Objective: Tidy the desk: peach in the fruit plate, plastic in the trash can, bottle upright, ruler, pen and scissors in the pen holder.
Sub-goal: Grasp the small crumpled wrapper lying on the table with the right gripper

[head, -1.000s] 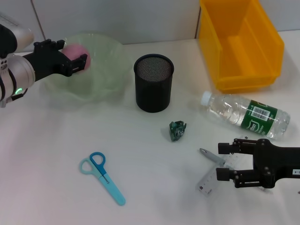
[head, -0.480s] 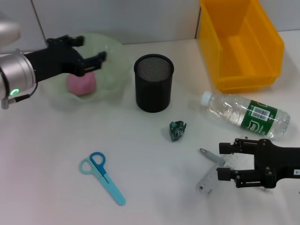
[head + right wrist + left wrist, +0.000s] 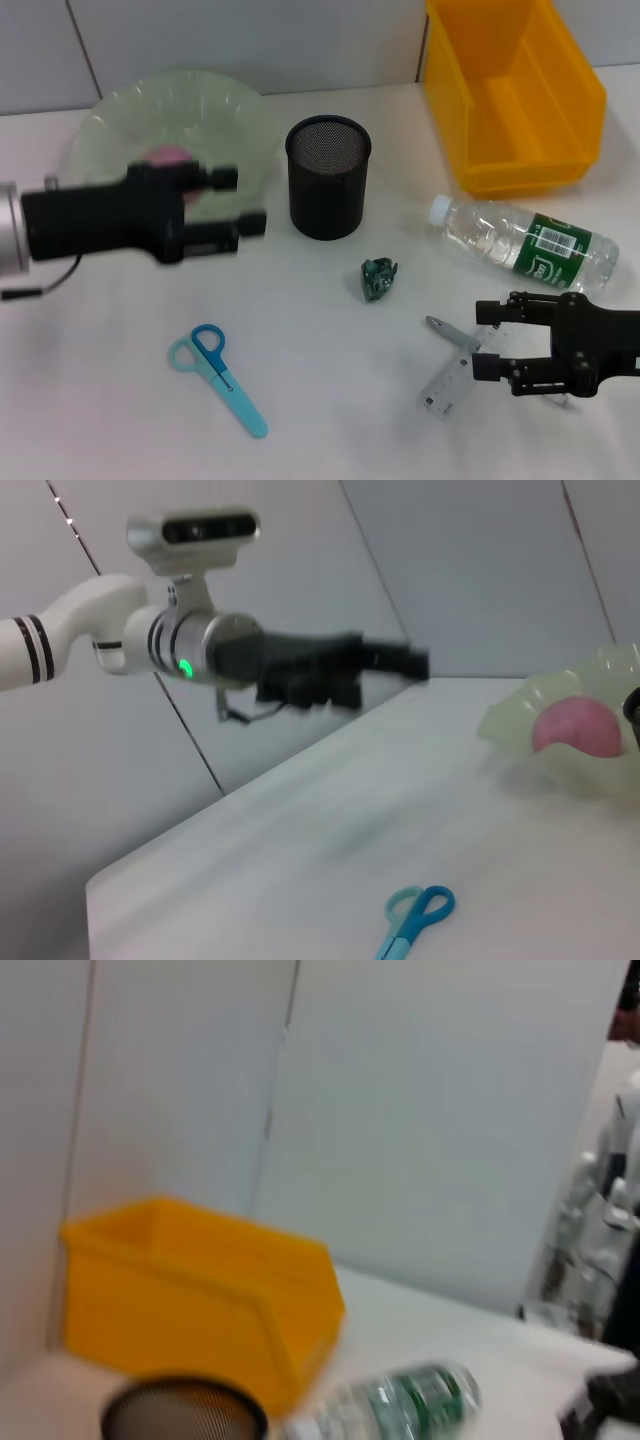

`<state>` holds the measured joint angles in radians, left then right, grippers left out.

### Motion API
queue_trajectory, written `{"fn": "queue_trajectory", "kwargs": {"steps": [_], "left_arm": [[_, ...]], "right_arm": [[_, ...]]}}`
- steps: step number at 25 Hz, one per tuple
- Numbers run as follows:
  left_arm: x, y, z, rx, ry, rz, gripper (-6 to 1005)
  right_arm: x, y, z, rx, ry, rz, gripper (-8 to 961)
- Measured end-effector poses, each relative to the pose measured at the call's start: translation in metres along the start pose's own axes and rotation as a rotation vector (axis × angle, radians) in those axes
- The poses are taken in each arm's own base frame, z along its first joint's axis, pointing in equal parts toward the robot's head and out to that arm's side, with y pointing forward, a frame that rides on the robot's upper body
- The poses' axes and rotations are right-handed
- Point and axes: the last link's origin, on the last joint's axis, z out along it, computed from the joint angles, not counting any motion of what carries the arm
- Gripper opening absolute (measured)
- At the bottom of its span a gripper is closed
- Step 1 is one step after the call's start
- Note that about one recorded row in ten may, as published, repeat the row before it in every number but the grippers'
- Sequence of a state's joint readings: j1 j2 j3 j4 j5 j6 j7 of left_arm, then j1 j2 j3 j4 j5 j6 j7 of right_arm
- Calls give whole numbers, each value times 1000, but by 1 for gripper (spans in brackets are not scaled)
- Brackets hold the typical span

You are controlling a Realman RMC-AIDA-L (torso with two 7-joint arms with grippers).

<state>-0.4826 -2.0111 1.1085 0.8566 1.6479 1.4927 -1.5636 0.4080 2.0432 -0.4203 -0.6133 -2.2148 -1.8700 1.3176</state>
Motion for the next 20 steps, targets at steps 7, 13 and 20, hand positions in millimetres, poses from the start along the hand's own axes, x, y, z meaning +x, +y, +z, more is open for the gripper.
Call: {"fn": "queue_trajectory", "kwargs": {"steps": [7, 13, 20], "left_arm": [[-34, 13, -3, -58, -165, -5, 731], [-50, 15, 2, -25, -188, 46, 735], [-50, 14, 2, -13, -181, 49, 795]], "right_arm": [[1, 0, -3, 7, 3, 2, 804], [1, -1, -6, 13, 6, 5, 804], [-7, -5, -8, 31, 9, -31, 804]]}}
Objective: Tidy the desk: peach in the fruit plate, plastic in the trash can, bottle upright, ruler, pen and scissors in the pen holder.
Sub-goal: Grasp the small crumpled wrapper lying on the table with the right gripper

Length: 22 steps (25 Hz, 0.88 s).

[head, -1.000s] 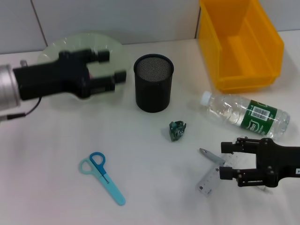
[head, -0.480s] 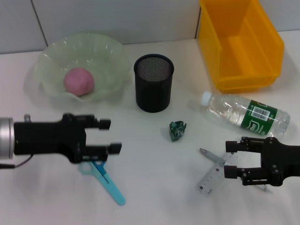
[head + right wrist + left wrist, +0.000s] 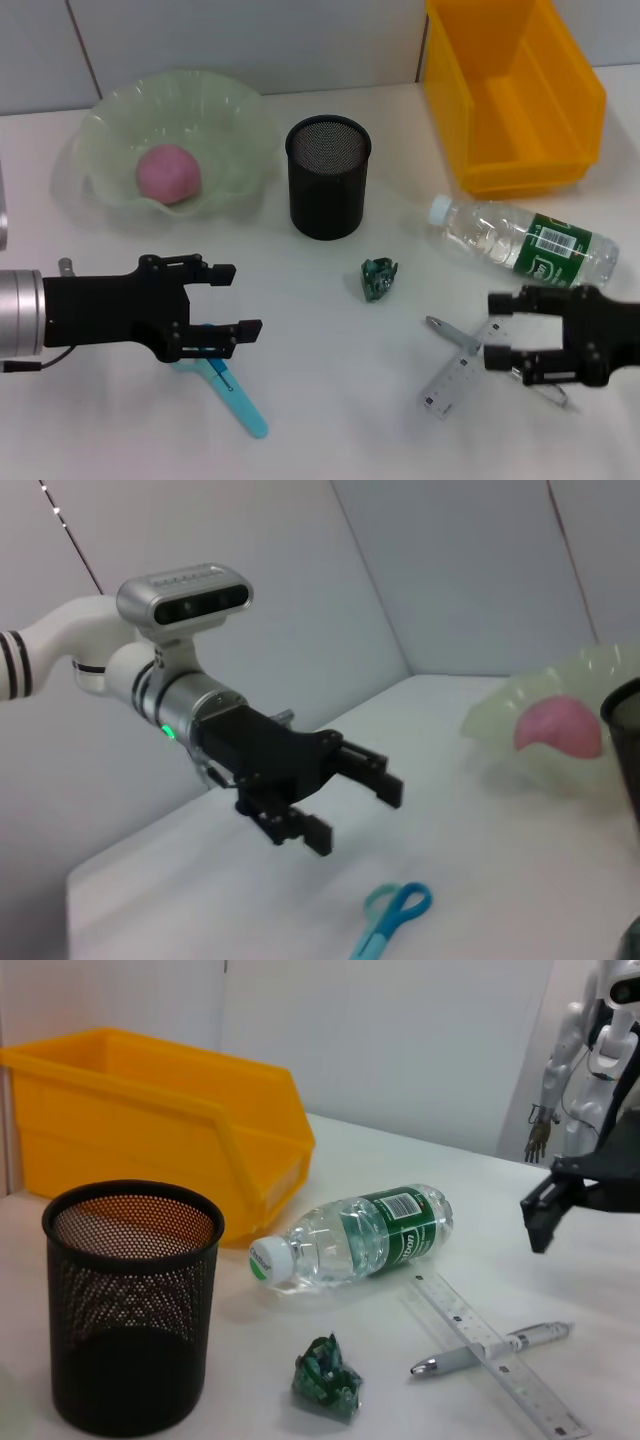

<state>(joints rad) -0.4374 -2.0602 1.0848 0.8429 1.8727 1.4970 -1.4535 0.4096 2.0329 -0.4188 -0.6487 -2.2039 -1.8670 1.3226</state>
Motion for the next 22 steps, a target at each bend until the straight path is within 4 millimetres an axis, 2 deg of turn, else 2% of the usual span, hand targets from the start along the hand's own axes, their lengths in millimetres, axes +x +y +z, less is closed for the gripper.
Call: {"fn": "queue_trajectory", "kwargs": {"steps": [3, 5, 7, 8, 9, 10, 11, 14, 15, 16, 20, 22], "left_arm": [[0, 0, 0, 1, 3, -1, 796], [1, -1, -2, 7, 13, -6, 796], [1, -1, -3, 10, 18, -10, 796], [1, -1, -3, 10, 18, -10, 796], [1, -1, -3, 10, 18, -10, 796], [1, -1, -3, 10, 19, -11, 797], [1, -1, -3, 10, 19, -12, 797], [2, -2, -4, 13, 23, -12, 797], [3, -2, -5, 15, 27, -11, 797], [3, -2, -5, 15, 27, -11, 797], [6, -3, -6, 12, 36, -13, 797], [6, -3, -6, 12, 37, -13, 796]], "right_arm": [[-9, -5, 0, 24, 2, -22, 804], [-27, -17, 7, 56, 20, -37, 804], [-34, -22, 10, 65, 27, -37, 805], [-46, -27, 16, 70, 33, -40, 805], [-46, -27, 16, 70, 33, -40, 805], [-60, -33, 25, 65, 50, -35, 805], [-60, -33, 25, 65, 50, -35, 805], [-77, -39, 41, 57, 119, -29, 805], [-89, -42, 55, 61, 187, -34, 805], [-89, -42, 55, 61, 187, -34, 805], [-114, -43, 85, 85, 360, -58, 805], [-118, -43, 90, 90, 389, -61, 805]]}}
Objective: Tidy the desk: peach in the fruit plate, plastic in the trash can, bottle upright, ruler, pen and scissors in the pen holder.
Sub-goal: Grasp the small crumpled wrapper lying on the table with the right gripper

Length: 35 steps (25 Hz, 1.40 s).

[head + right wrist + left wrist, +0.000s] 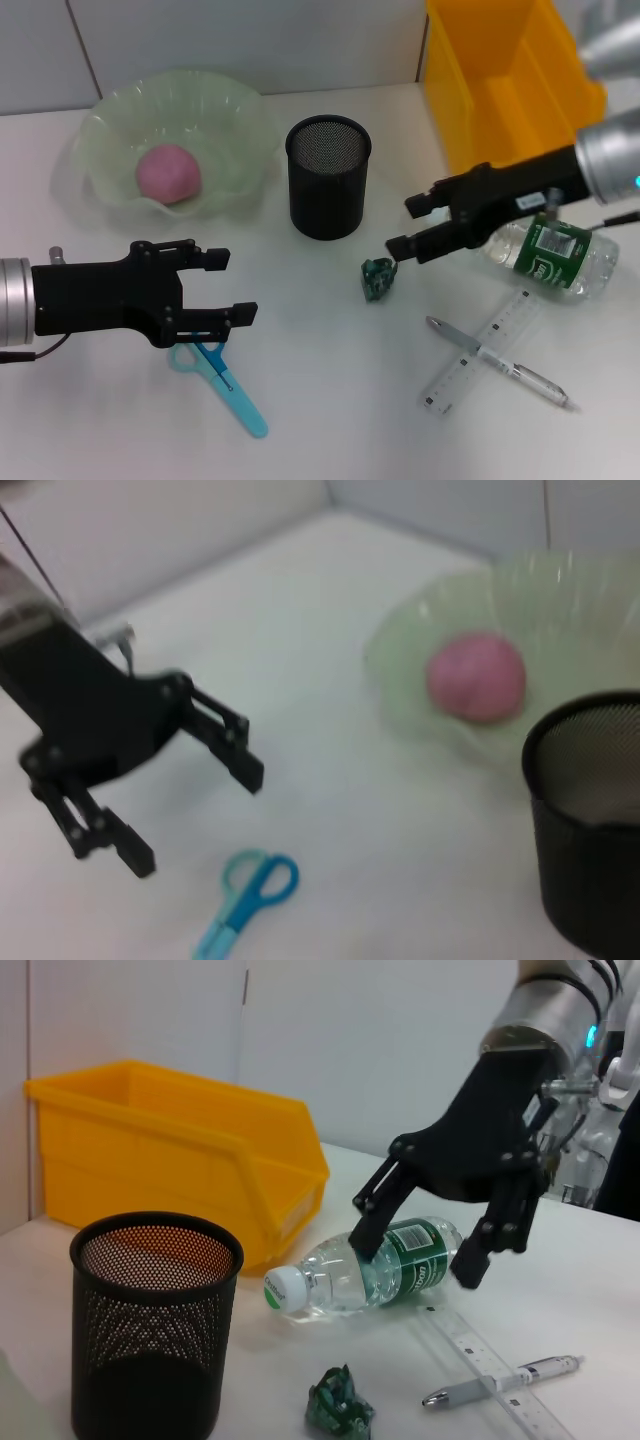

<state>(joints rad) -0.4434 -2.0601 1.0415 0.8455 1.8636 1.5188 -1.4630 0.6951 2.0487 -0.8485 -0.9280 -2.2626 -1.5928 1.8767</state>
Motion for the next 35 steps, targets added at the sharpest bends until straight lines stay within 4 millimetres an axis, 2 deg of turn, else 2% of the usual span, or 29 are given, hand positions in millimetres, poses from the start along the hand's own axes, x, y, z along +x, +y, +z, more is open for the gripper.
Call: {"fn": "queue_trajectory", "kwargs": {"steps": [3, 11, 18, 35], "left_arm": [[0, 0, 0, 2, 2, -2, 796], [1, -2, -3, 14, 14, -7, 797], [3, -3, -2, 17, 28, -7, 797], [5, -3, -2, 12, 31, -7, 797]], "right_arm": [[-17, -3, 12, 41, 116, -12, 805], [-29, -3, 37, 107, 267, -72, 805], [-28, 1, 65, 112, 342, -120, 804], [-20, 2, 87, 123, 373, -143, 804]]}}
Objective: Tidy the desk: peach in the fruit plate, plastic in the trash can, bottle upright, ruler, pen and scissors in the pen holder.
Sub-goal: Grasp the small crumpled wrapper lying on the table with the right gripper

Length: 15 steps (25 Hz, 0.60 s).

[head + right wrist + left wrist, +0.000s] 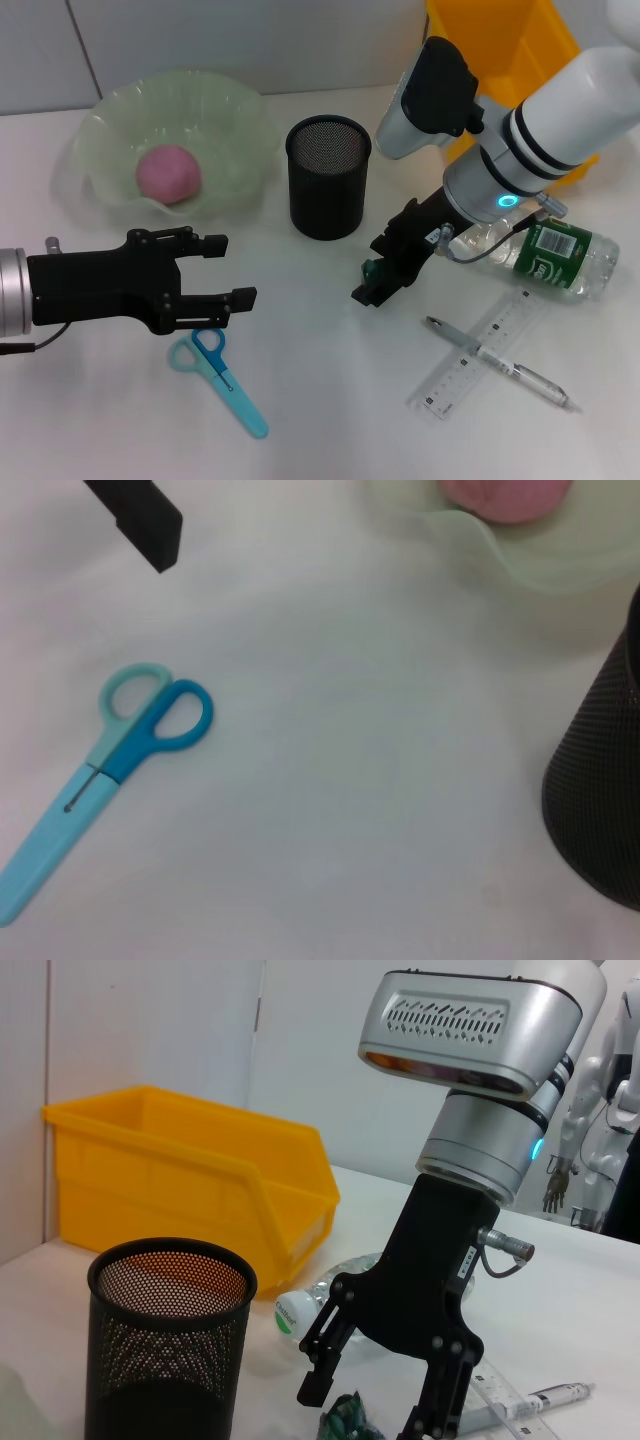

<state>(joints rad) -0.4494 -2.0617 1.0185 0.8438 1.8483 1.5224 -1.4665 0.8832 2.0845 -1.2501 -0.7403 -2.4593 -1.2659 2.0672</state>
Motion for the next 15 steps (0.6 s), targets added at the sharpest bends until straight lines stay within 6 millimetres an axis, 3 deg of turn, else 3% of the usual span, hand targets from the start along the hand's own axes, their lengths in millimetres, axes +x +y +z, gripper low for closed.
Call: {"fn": "queue_trajectory", "kwargs": {"steps": [15], "left_arm": [[0, 1, 0, -7, 2, -1, 796]], "right_arm": [[2, 0, 3, 11, 15, 7, 805]]}}
